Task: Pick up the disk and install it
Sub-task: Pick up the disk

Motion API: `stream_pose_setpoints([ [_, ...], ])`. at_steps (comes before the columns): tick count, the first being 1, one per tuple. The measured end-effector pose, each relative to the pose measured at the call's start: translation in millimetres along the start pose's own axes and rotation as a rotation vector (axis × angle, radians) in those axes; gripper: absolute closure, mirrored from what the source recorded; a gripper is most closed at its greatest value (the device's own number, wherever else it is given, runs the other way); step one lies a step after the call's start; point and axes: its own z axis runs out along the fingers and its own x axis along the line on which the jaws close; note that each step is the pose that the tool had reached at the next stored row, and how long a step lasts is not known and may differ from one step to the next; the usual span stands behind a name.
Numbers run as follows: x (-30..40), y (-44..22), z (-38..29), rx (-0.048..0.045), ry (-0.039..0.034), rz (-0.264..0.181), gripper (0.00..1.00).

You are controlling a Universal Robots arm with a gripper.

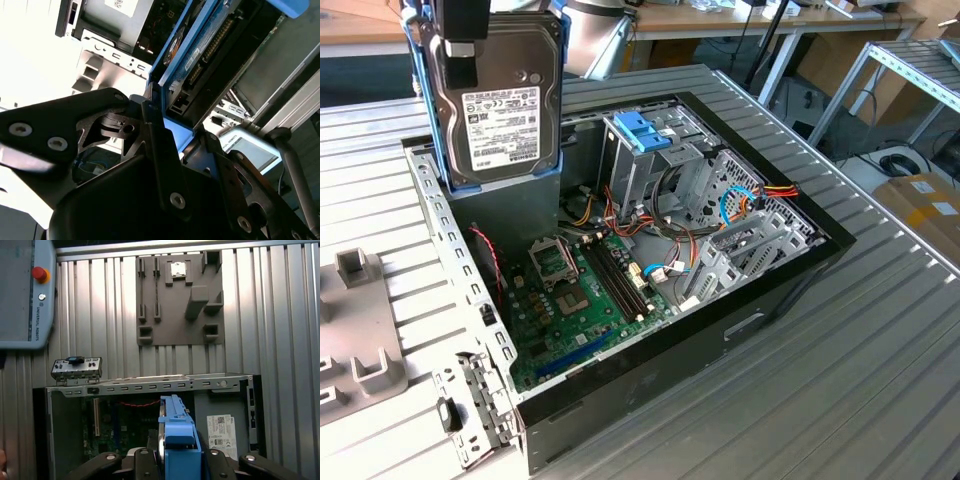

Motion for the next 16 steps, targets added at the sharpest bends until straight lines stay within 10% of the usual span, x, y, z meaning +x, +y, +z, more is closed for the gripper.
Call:
stream_pose_setpoints([
  [16,11.0,-0.6,0.6,0.0,0.0,0.0,0.63],
])
